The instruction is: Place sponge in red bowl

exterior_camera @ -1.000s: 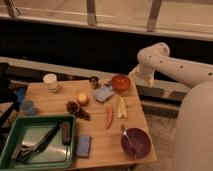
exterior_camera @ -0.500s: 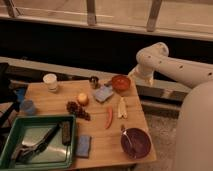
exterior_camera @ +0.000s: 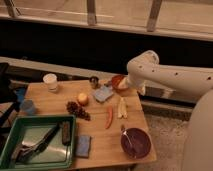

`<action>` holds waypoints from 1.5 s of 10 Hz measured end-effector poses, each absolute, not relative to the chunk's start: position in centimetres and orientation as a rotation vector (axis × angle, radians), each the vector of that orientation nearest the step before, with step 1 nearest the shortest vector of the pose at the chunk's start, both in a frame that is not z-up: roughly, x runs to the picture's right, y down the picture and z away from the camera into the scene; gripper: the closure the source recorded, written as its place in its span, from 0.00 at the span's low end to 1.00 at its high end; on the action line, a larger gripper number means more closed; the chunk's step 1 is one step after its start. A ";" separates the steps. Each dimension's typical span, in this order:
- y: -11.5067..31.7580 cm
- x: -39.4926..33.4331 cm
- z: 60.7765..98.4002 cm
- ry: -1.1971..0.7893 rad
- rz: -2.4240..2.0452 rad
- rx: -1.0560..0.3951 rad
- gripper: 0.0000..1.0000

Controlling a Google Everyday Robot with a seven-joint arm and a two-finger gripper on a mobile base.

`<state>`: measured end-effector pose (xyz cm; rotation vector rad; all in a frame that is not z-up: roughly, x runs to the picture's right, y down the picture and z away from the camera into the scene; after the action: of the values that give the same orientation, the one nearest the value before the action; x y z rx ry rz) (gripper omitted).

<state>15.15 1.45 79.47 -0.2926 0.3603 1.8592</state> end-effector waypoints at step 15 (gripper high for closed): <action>13.7 5.7 79.3 0.444 1.544 -0.588 0.20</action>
<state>5.65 13.70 79.32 -0.5881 0.4438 1.5443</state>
